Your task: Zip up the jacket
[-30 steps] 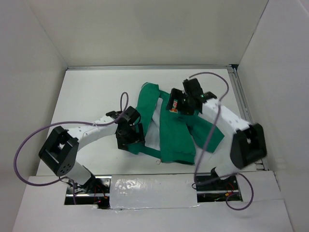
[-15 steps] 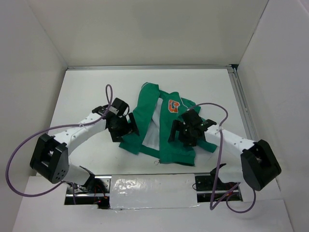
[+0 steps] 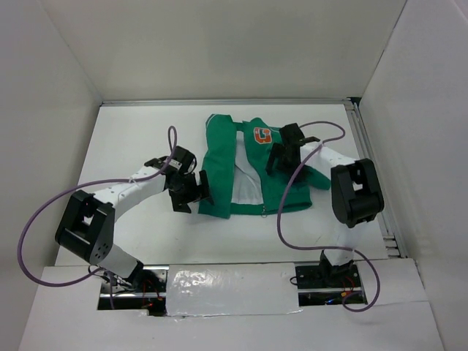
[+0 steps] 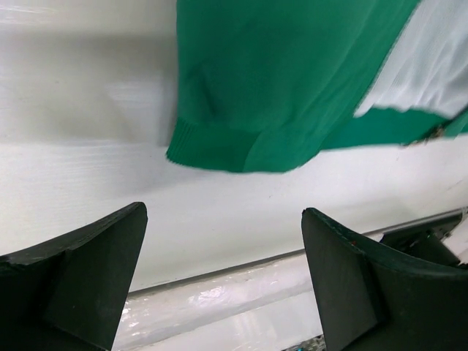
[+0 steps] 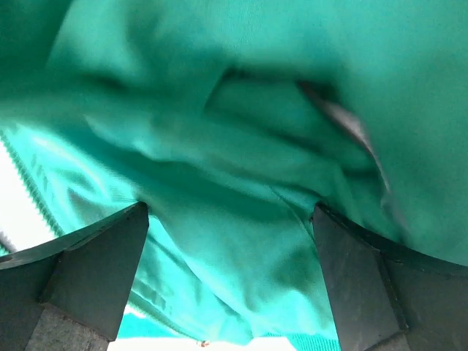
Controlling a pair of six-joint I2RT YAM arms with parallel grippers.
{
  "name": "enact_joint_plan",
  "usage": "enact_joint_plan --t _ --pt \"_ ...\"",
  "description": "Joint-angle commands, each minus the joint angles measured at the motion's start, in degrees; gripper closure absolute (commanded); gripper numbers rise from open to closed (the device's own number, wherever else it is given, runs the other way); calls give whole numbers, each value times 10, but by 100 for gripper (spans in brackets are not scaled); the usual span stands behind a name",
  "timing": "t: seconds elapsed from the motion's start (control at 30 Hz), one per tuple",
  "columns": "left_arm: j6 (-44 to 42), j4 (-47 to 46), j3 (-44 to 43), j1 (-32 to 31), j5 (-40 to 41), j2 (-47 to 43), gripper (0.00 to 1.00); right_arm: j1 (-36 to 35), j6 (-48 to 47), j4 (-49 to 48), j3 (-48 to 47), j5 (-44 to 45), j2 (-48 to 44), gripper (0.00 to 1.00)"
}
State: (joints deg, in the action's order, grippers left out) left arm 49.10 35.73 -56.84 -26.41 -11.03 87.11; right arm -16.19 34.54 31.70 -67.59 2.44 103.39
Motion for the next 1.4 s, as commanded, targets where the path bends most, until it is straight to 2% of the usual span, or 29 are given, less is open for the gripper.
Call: enact_joint_plan --t 0.0,0.13,0.23,0.33,0.4,0.63,1.07,1.17,1.2,1.27,1.3,1.37 --pt "-25 -10 11 -15 -36 -18 1 -1 -87 18 -46 45 -27 0" --pt "-21 -15 16 -28 -40 -27 1 -41 -118 10 10 50 -162 0" --pt "-18 -21 16 -35 -40 -33 1 -77 -135 6 87 14 -252 0" --pt "-16 -22 13 -50 -31 -33 1 -102 -119 -3 173 -17 -309 0" --pt "-13 -22 12 -57 -29 -34 1 -108 -109 -14 197 -43 -320 1" --pt "-5 -24 11 -82 -22 -48 1 -129 -83 -50 226 -29 -266 1" --pt "0 -15 2 -100 -5 -34 1 -128 -60 -81 192 22 -179 19" --pt "-1 -21 1 -101 -6 -30 1 -123 -58 -89 192 17 -167 27" --pt "-1 -20 1 -101 -7 -30 1 -120 -58 -92 191 14 -164 37" --pt "-2 -20 -1 -102 -7 -28 1 -117 -58 -98 188 7 -158 45" --pt "-3 -20 -1 -101 -7 -29 1 -117 -60 -96 186 4 -156 54" --pt "-4 -23 0 -102 -10 -28 1 -117 -63 -102 185 -9 -157 57"
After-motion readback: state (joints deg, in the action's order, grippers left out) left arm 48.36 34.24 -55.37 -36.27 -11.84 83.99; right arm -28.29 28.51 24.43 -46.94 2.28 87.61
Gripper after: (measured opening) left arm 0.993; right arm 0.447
